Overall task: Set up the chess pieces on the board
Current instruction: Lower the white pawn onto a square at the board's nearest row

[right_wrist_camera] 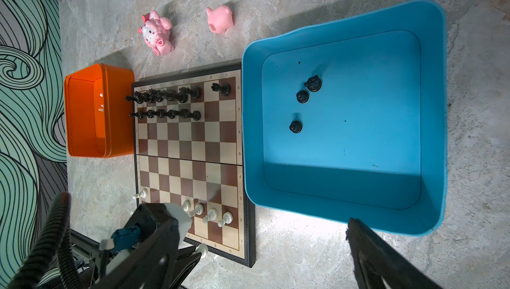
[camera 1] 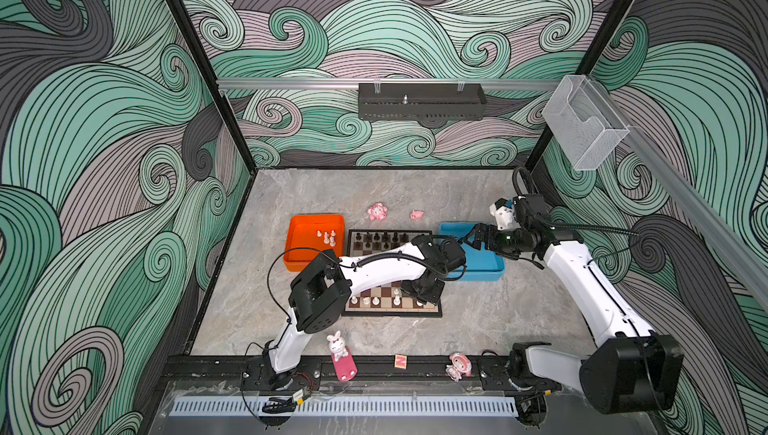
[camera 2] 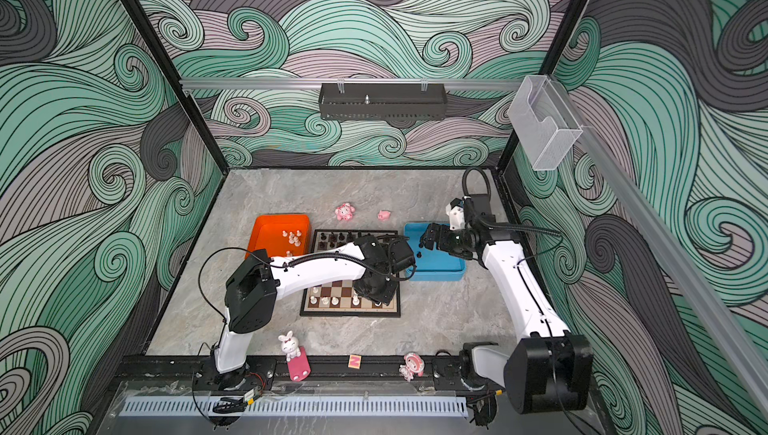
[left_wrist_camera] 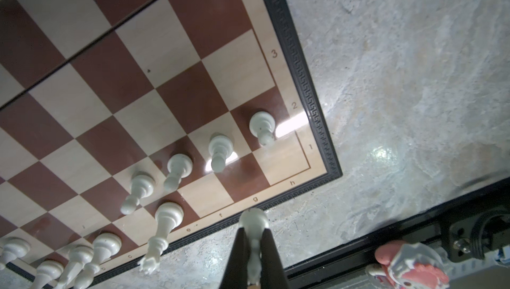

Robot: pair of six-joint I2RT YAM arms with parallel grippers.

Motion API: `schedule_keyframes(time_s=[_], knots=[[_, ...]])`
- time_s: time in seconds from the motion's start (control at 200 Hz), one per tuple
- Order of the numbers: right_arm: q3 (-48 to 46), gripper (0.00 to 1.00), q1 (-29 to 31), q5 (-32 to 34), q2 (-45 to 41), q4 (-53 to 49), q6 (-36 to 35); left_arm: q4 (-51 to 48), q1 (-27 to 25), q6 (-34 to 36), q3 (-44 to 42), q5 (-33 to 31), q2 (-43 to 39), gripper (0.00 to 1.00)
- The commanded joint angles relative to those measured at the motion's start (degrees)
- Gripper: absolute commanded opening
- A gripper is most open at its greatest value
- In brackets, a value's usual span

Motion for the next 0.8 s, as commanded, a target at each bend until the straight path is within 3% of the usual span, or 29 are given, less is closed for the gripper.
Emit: schedule_keyframes(time_s=[0.0, 0.796], knots=[[0.14, 0.95, -0.38, -0.76, 0.06, -0.92, -0.77, -0.27, -0.15, -0.04, 2.01, 0.43, 2.00, 0.04], [0.01, 0.95, -0.69, -0.95, 0.47, -0.96, -0.97, 0.85, -0.10, 0.96, 2.23, -2.06, 4.18, 0.04]])
